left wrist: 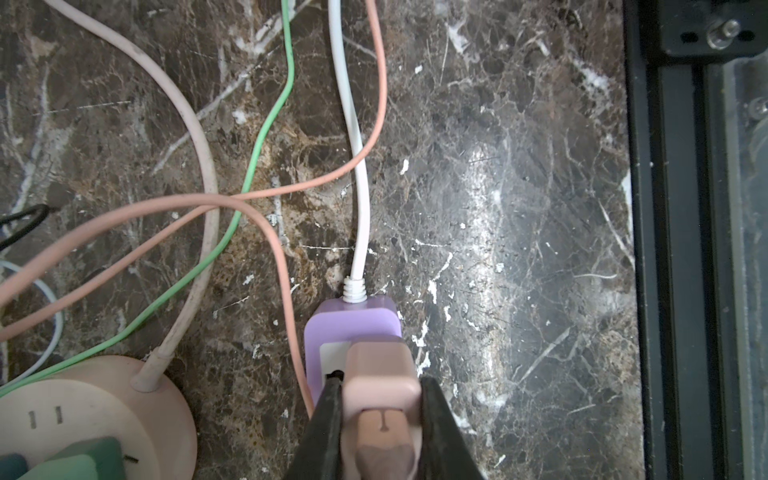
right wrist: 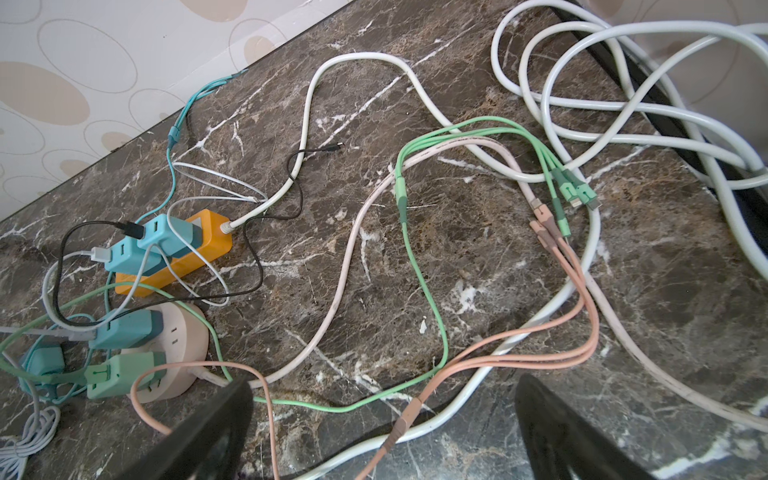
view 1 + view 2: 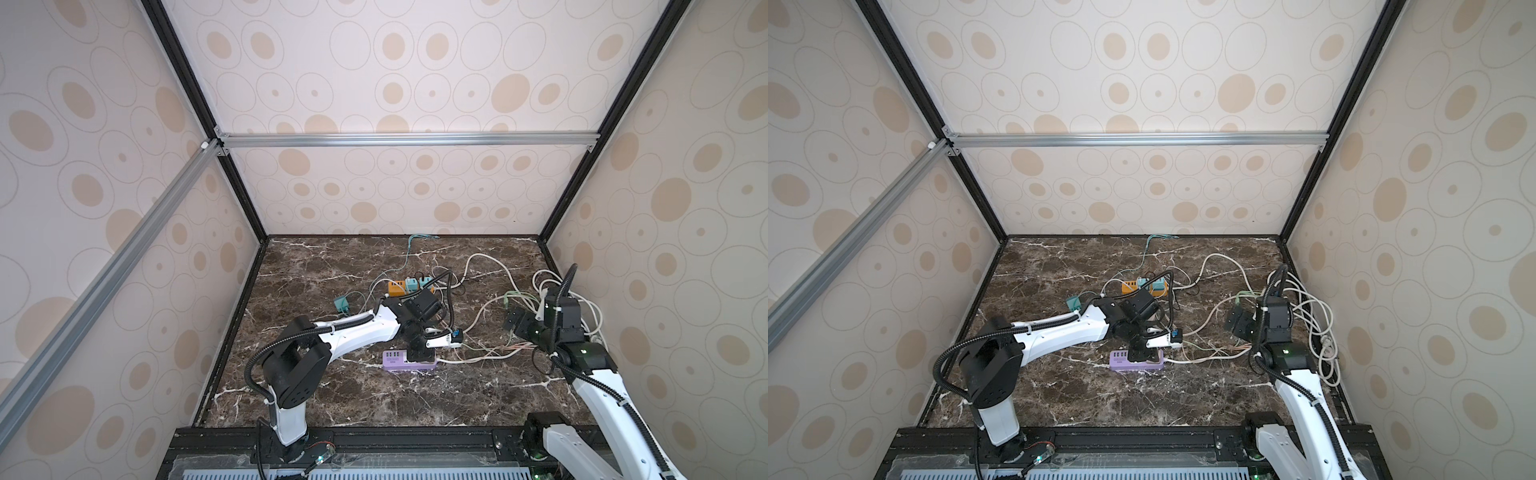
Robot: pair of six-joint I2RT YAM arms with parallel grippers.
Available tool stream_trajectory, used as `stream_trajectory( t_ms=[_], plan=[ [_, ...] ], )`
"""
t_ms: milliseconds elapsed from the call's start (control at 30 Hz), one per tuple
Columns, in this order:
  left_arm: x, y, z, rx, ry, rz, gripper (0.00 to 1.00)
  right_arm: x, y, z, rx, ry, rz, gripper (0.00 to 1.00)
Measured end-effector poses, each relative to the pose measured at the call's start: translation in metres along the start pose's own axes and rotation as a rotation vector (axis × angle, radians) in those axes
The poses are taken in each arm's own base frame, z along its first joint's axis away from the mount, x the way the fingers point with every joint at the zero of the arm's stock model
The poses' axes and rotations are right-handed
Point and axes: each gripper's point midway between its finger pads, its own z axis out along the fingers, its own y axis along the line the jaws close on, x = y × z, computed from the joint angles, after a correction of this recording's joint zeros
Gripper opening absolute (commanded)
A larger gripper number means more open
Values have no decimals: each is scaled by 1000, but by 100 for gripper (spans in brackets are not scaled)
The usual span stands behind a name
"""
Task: Insert the plug
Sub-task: 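Press the pink charger down into the purple strip socket with left gripper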
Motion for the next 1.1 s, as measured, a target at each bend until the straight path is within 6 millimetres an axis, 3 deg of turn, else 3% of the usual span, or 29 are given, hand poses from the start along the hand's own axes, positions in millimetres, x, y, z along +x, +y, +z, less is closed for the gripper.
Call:
stream_trajectory(
  t_ms=[633, 1100],
  plan=[
    [14, -4, 3, -40, -206, -37, 0, 3, 3, 3, -12, 20, 2, 99],
    [13, -7, 8, -36, -287, -32, 0, 5, 3, 7, -11, 37, 1, 99]
  ],
)
